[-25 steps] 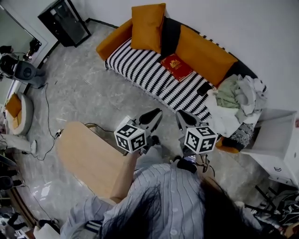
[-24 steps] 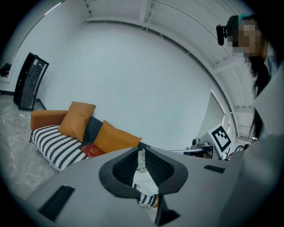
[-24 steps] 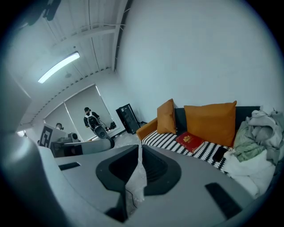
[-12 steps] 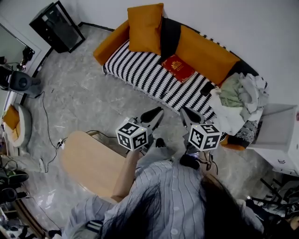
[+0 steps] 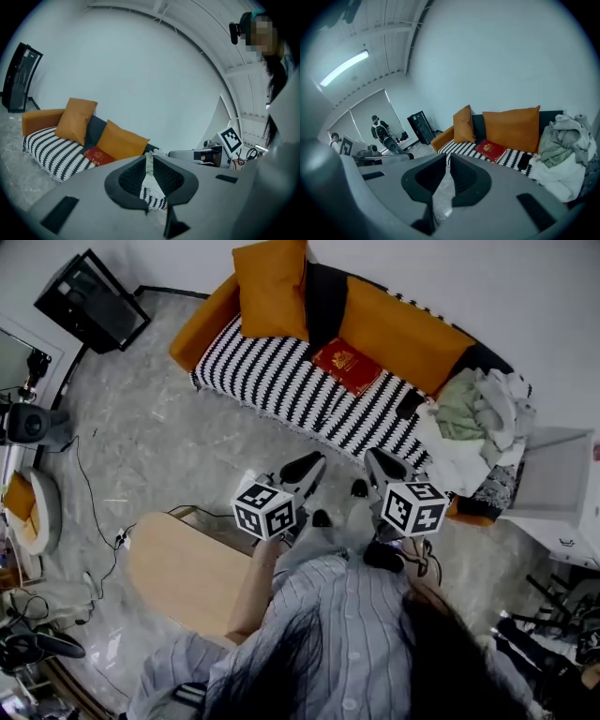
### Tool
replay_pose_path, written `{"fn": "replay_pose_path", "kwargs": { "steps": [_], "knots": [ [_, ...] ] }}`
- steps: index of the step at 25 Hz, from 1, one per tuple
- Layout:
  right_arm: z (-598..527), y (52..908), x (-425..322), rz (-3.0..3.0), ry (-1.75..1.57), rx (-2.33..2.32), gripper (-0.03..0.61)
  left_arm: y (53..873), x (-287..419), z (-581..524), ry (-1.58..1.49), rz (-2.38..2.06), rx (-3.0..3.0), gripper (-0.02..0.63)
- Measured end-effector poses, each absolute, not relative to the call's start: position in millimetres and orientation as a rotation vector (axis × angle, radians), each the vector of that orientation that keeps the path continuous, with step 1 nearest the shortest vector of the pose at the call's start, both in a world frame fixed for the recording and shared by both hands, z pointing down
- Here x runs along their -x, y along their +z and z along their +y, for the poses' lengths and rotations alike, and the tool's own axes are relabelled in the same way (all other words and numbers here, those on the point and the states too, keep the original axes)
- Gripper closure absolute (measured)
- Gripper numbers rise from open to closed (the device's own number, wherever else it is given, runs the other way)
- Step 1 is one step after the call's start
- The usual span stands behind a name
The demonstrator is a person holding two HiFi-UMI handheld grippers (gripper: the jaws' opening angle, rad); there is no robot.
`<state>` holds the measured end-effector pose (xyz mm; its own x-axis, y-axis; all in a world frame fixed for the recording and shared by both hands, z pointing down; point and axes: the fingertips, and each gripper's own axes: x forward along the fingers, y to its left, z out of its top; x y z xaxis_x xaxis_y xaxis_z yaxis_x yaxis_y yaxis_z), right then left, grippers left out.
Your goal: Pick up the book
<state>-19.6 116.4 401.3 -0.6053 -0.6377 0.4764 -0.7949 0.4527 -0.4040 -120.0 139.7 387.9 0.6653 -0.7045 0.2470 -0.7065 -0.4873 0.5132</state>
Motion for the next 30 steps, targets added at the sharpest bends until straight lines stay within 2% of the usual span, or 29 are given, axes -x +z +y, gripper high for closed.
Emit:
{"fn": "replay_pose_path", "kwargs": {
  "steps": [14,30],
  "knots": [
    [-7.5,423.5,4.8,-2.428,0.913,-1.146,0.538,403.1,114.4,24.6,0.000,-1.169,-2.210,0.575],
    [-153.7,435.4,-39.6,-2.441,0.932,-1.037,0.538,400.9,70.9,-112.1,0.010,-1.266,-2.157,0.575]
  ]
}}
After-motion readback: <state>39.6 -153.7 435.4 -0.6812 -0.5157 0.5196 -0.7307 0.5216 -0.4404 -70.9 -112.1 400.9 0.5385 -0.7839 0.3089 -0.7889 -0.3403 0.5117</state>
